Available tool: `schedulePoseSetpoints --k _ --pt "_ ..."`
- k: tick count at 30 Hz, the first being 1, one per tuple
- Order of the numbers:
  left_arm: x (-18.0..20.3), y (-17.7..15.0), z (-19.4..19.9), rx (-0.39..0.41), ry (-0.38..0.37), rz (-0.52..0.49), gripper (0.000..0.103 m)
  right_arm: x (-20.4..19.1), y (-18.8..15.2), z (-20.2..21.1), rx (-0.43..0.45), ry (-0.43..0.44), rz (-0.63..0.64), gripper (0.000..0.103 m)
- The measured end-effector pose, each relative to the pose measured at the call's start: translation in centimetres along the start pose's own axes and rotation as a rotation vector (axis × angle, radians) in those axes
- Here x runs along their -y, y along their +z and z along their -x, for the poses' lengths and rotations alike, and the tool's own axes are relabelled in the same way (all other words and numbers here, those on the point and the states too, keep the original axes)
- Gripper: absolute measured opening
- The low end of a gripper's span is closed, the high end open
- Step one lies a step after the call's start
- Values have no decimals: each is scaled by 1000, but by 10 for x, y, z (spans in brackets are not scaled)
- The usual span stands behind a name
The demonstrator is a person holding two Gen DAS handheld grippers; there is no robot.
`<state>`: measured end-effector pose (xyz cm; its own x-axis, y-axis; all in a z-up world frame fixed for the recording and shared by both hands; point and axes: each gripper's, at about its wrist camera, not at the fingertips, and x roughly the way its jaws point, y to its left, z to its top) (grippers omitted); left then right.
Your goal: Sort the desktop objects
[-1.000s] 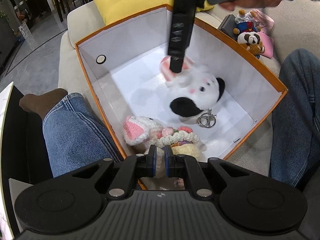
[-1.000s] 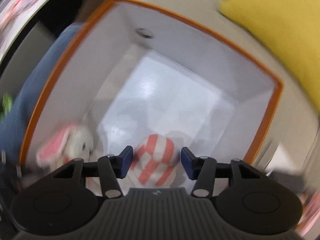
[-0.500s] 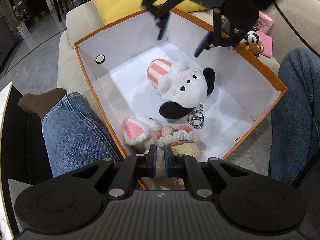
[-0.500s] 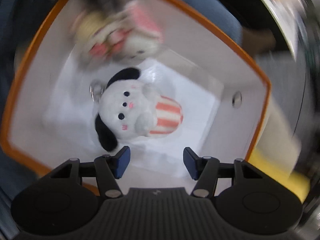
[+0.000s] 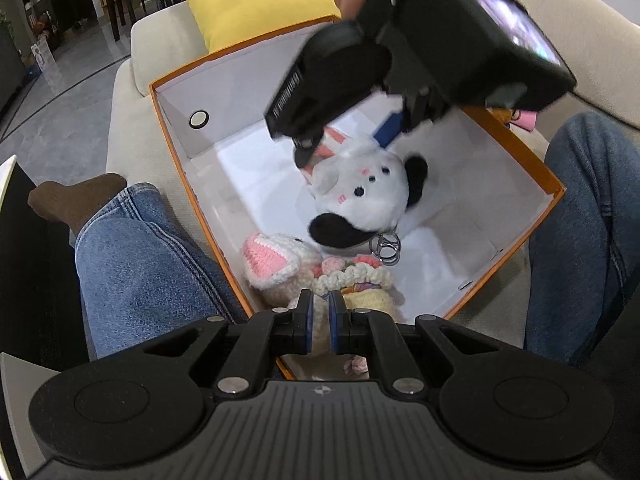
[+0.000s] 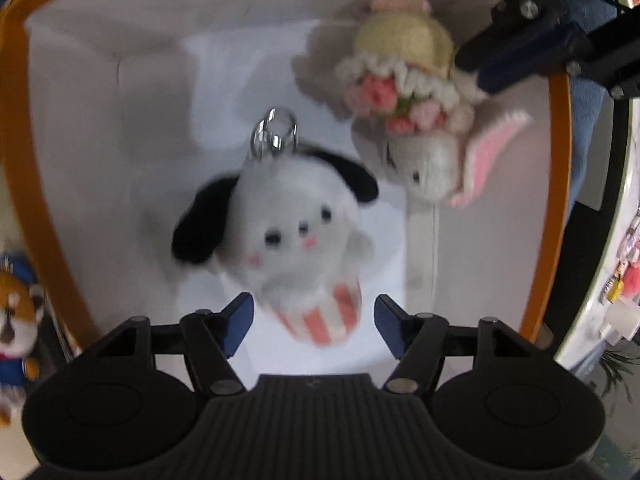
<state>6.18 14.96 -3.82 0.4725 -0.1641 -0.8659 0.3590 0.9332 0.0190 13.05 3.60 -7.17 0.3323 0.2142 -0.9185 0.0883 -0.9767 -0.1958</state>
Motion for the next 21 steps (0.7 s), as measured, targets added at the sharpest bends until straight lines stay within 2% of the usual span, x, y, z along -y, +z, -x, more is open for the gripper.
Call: schedulePoseSetpoints --k 3,5,9,14,19,21 --pt "-1 0 1 5 -6 2 10 5 4 -2 20 32 -78 63" --pt "-1 0 1 7 -4 3 10 20 2 -2 1 77 -248 62" --pt "-1 0 1 11 -3 7 10 66 -16 -11 -90 215 -773 61" --pt "0 -1 0 16 6 13 10 105 -51 -20 -85 416 -1285 61" --pt "2 -2 1 22 12 10 10 114 -93 -35 -103 619 -1793 61" --pt "3 -2 1 24 14 8 10 106 -111 -38 -66 702 -2023 61"
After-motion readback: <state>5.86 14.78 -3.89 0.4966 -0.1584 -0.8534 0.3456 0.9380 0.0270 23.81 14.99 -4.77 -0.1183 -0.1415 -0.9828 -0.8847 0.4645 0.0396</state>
